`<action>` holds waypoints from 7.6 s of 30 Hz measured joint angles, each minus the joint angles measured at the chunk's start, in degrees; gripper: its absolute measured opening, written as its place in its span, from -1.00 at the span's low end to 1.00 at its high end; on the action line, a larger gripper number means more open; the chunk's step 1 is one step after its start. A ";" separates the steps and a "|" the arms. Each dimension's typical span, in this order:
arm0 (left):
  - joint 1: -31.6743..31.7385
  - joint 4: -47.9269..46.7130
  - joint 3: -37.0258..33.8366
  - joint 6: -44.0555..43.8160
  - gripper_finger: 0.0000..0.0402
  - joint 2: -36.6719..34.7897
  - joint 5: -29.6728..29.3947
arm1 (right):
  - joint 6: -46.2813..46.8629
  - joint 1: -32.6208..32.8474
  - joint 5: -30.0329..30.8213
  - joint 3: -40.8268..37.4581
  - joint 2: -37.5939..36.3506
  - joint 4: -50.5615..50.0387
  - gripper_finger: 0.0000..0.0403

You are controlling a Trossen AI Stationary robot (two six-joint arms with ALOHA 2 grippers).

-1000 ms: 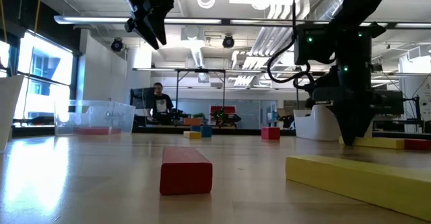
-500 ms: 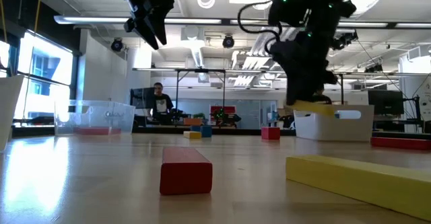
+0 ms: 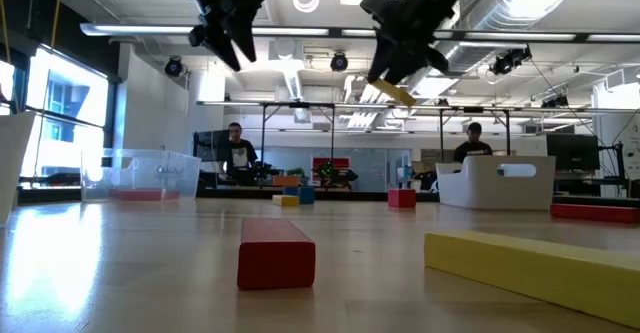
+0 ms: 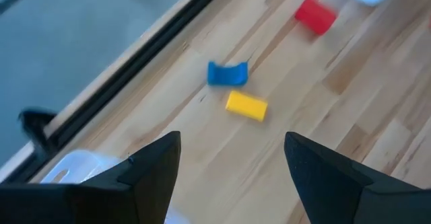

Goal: Sort & place blocks by color
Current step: Put the yellow block into the bottom white bin, then put the red block into the transparent bin

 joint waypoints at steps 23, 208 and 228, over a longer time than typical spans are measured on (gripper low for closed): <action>-11.68 27.42 0.00 -0.99 0.27 0.00 -7.17 | -11.24 -3.52 12.12 14.97 -0.07 22.01 -0.52; -56.01 12.46 -37.16 -45.33 -0.24 -32.00 -6.83 | -30.00 -8.59 -0.16 14.82 2.32 21.00 -0.46; -37.37 12.79 -37.13 -32.76 -0.24 -34.01 -15.79 | -10.12 -2.69 -11.77 14.82 2.32 -2.04 -0.08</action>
